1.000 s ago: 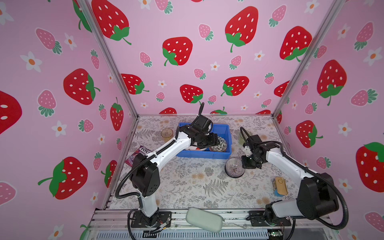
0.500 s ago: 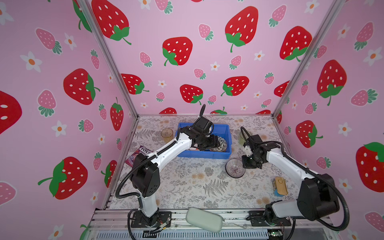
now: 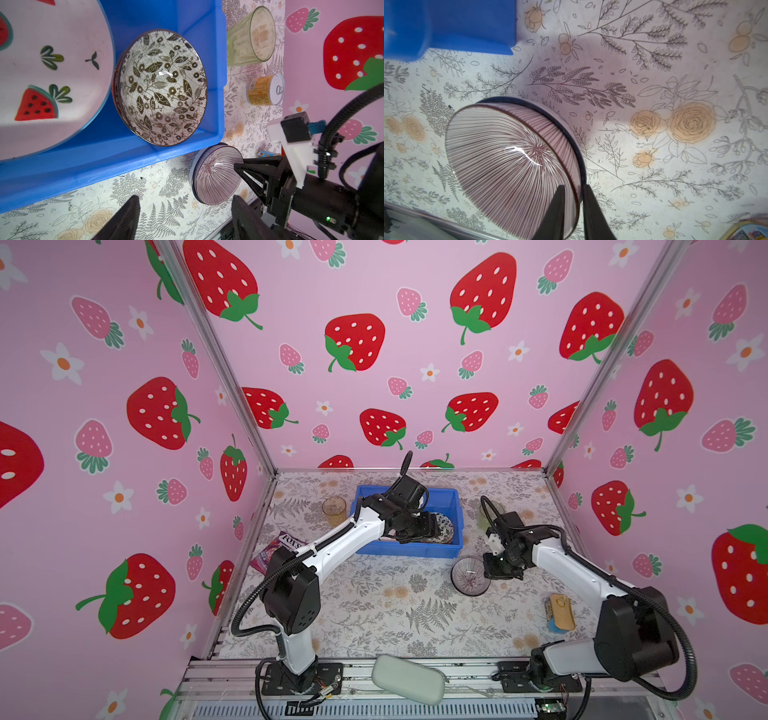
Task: Place the mixed dishes into the plastic bin
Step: 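Grip the purple-striped bowl with the left gripper and lift it off the blue-floral bowl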
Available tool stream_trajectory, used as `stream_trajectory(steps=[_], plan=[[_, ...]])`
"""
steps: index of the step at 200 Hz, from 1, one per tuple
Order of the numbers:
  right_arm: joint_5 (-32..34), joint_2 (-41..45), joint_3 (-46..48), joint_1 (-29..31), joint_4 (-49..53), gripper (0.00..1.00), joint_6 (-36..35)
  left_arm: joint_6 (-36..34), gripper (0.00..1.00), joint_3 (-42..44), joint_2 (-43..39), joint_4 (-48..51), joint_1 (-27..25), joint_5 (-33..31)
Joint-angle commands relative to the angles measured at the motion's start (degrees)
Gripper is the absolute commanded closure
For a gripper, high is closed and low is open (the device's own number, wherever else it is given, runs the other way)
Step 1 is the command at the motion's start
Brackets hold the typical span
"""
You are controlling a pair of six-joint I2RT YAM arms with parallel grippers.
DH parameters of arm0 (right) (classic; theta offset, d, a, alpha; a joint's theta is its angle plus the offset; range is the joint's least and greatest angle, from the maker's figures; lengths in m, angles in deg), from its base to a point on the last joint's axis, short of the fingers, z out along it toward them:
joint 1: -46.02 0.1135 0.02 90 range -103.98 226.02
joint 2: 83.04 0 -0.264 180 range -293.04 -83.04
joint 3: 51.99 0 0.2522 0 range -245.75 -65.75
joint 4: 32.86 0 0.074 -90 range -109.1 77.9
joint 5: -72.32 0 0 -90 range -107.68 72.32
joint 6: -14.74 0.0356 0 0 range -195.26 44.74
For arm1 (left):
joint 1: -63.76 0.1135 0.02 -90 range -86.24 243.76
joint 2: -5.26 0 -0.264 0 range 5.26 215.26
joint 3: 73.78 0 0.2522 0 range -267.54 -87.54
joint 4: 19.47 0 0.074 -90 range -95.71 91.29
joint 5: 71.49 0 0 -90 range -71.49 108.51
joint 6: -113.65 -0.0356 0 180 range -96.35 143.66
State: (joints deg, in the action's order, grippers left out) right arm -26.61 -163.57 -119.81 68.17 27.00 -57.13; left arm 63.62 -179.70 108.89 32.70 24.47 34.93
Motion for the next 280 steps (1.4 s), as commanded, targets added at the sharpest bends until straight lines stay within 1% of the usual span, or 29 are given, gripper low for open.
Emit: stream_trajectory(steps=[1,28,68,120,136,152,176,214,236,266,280], plan=[[-0.35,0.33,0.23,0.18,0.13,0.85,-0.46,0.29,0.27,0.00,-1.68,0.50,-0.39,-1.05],[-0.22,0.85,-0.55,0.19,0.95,0.90,-0.55,0.53,0.27,-0.03,-1.59,0.31,-0.52,-0.78],[-0.13,1.58,-3.49,0.17,3.30,0.93,-0.82,1.49,0.27,0.24,-2.29,0.36,-1.83,-0.78],[-2.29,1.80,-7.78,0.10,6.45,0.94,-1.86,3.39,0.27,1.41,-2.17,0.01,-6.71,-1.57],[-3.86,1.60,-9.17,0.09,7.64,0.94,-2.44,3.97,0.27,1.68,-1.71,-0.44,-8.11,-1.57],[-5.15,1.69,-10.59,0.09,8.61,0.94,-2.76,4.20,0.27,1.16,-0.84,-0.50,-9.46,-1.57],[-5.40,1.96,-12.55,0.08,10.05,0.94,-3.00,3.30,0.27,-0.21,0.81,0.57,-10.94,-2.19],[-7.72,2.64,-14.45,0.08,11.45,0.94,-3.20,2.28,0.28,-1.79,3.02,2.24,-11.68,-3.62],[-7.80,3.09,-15.39,0.09,12.50,0.94,-3.30,1.96,0.29,-2.41,4.09,2.72,-11.77,-4.50],[-7.86,3.77,-15.64,0.08,13.10,0.94,-3.19,1.84,0.32,-3.57,5.81,3.03,-11.78,-5.43],[-7.94,3.98,-15.51,0.09,13.15,0.94,-3.17,1.73,0.35,-4.28,6.60,3.29,-11.82,-5.64]])
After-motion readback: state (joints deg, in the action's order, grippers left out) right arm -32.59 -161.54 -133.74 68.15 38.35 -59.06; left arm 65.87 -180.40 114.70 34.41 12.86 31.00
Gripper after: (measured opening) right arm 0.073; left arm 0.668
